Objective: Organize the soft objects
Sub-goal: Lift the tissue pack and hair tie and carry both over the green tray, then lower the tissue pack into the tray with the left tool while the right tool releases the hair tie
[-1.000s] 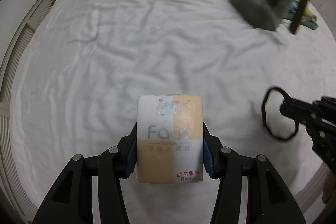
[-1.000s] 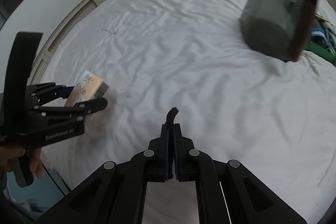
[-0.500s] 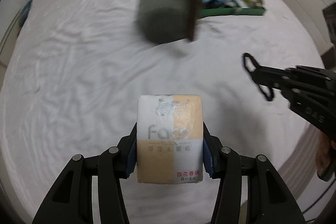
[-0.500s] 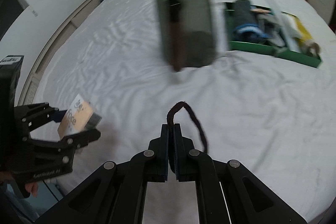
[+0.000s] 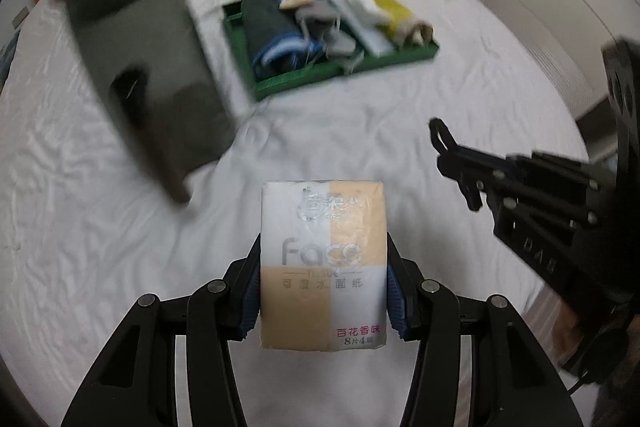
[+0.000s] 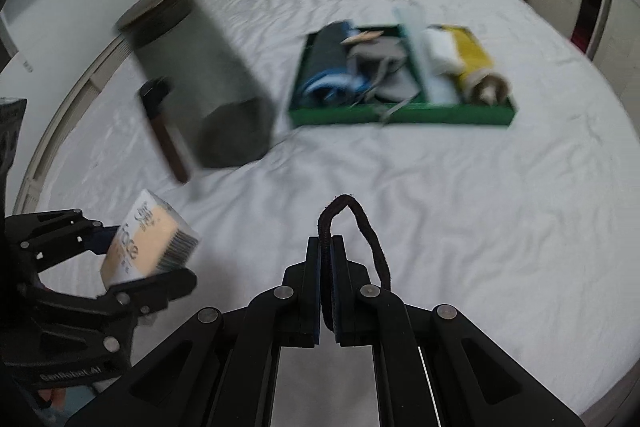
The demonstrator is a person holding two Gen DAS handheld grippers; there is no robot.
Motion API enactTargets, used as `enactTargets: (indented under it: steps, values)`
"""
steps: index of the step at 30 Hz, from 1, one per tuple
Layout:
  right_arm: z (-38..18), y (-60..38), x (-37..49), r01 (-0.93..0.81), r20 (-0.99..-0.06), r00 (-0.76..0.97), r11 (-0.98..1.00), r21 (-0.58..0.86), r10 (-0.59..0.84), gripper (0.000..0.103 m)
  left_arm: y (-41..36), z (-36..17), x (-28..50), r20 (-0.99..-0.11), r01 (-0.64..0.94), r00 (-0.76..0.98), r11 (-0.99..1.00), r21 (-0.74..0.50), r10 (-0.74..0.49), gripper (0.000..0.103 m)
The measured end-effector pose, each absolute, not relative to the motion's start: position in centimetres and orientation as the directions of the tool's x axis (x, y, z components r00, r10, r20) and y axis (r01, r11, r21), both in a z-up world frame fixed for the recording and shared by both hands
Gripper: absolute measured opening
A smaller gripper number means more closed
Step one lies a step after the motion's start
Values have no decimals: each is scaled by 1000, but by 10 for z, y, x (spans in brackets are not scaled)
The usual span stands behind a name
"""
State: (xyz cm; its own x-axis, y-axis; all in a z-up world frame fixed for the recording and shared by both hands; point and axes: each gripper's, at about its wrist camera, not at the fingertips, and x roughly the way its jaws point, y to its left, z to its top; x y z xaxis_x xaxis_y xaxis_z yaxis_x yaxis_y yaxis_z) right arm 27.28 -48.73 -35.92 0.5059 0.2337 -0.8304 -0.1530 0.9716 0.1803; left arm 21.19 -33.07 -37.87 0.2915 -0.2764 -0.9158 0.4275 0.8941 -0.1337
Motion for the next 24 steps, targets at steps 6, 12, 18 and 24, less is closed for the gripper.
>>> enactTargets:
  steps: [6,12,18,24]
  values:
    - [-351,-520,329,-153,-788,589,983,105,176,3,-376,-365,287,-854,367,397,911,-186,-335,45]
    - [-354,-534,386,-176,-770,621,983,46,147,3,-412,-369,355,-815,324,473,927,-191,-333,45]
    - [-367,-538,435,-197,-767,628,980,4,129,3,-429,-389,398,-818,276,485,942,-192,-309,46]
    - [-385,-542,479,-199,-777,616,980,5,129,3,-438,-408,420,-826,240,486,952,-189,-286,46]
